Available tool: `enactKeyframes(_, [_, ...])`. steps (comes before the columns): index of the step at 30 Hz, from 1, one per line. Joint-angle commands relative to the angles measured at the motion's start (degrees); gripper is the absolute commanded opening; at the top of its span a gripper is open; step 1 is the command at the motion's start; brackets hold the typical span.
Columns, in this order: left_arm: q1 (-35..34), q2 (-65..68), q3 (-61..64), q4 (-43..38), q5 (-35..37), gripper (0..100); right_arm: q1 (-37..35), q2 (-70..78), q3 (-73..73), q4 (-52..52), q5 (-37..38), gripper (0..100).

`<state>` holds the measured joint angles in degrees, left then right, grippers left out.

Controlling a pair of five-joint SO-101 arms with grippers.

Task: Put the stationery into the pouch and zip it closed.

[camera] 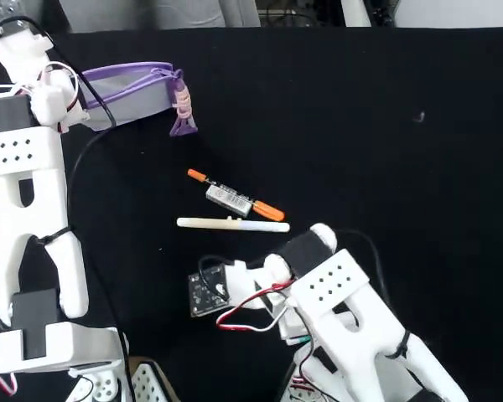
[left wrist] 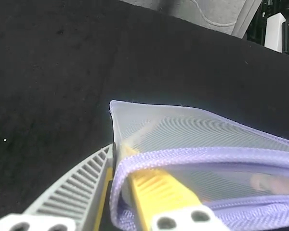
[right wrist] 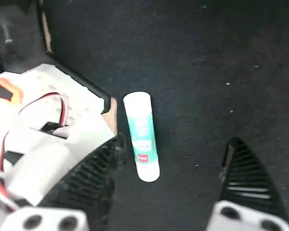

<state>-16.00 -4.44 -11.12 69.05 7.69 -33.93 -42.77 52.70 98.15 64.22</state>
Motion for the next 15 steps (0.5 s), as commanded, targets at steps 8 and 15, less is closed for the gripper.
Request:
enactKeyframes(8, [-2.9,0.8,0.6,-3.0,0.8,3,-0.6,-1.3,4.4,-4.3,5.2,30.7])
enactKeyframes(15, [-2.5,0.8,0.6,-3.0,0.8,3,-0.6,-1.3,7.6,-7.6,5.3,30.7])
